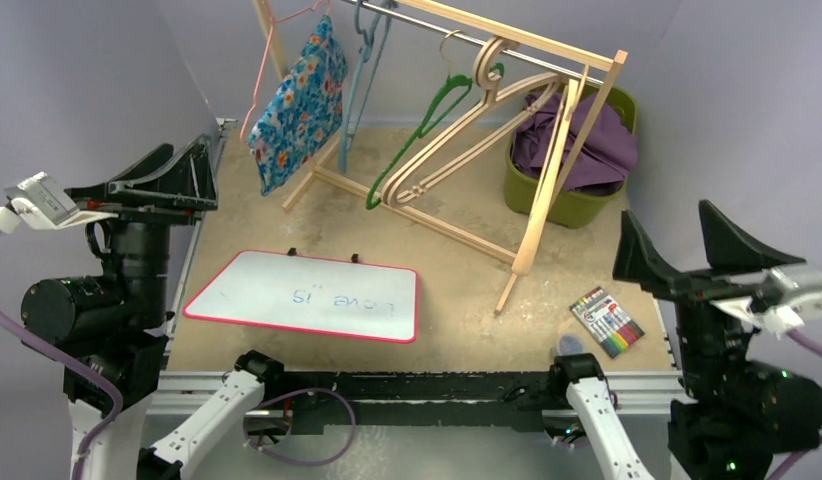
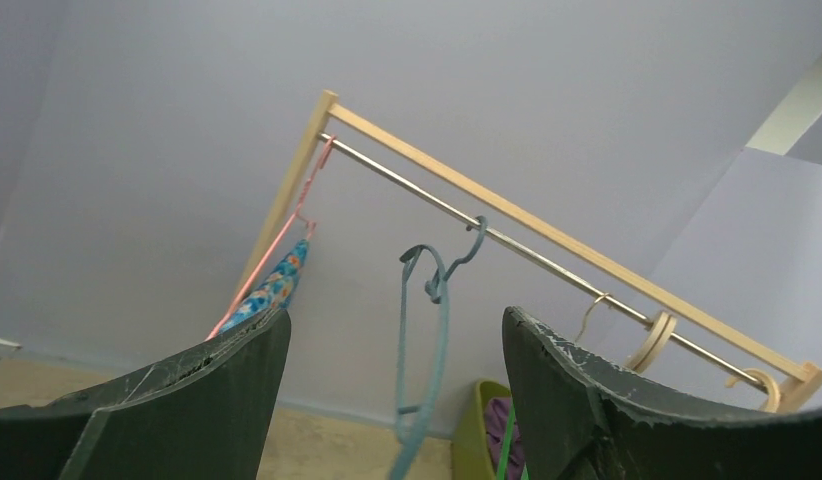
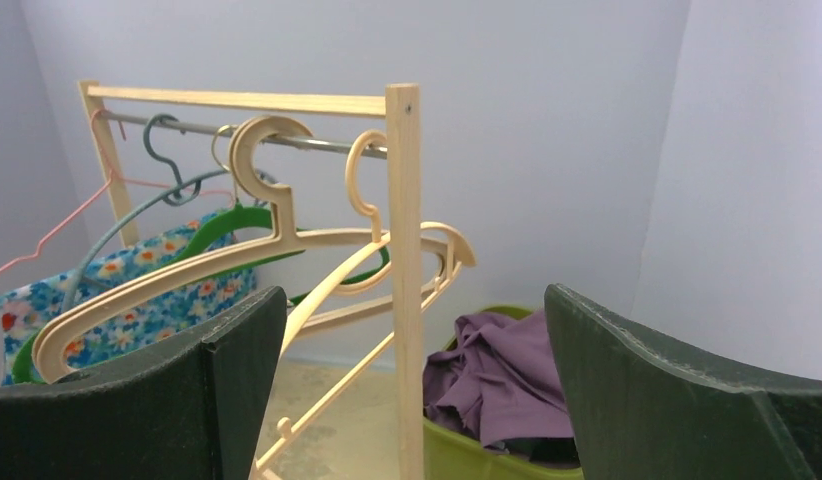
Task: Remove the skirt from the hanger
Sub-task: Reset both arms
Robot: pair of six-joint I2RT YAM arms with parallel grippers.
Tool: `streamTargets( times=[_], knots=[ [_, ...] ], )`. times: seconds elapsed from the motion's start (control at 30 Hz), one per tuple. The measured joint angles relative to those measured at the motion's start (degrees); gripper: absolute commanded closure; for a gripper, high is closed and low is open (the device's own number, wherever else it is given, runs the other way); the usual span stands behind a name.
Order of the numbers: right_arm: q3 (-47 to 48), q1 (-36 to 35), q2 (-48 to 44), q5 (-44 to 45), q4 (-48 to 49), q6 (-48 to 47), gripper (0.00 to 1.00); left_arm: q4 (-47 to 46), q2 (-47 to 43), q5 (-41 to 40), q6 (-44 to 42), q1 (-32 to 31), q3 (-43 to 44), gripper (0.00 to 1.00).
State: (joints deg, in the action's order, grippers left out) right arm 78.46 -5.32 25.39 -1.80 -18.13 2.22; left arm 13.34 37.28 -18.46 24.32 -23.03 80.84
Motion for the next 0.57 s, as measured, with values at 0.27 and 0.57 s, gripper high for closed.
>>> streamTargets(
  times=[0.27, 0.57],
  knots=[
    [0.61, -1.62, -3.19, 3.45, -0.46, -1.44, 0.01, 6.71, -2.05, -3.8, -1.55, 0.0, -0.39, 0.23],
    [2.91, -2.16, -0.85, 4.61, -3.76, -1.14, 0.01, 7.85, -4.57, -5.6, -1.36, 0.0, -2.54, 0.23]
  ],
)
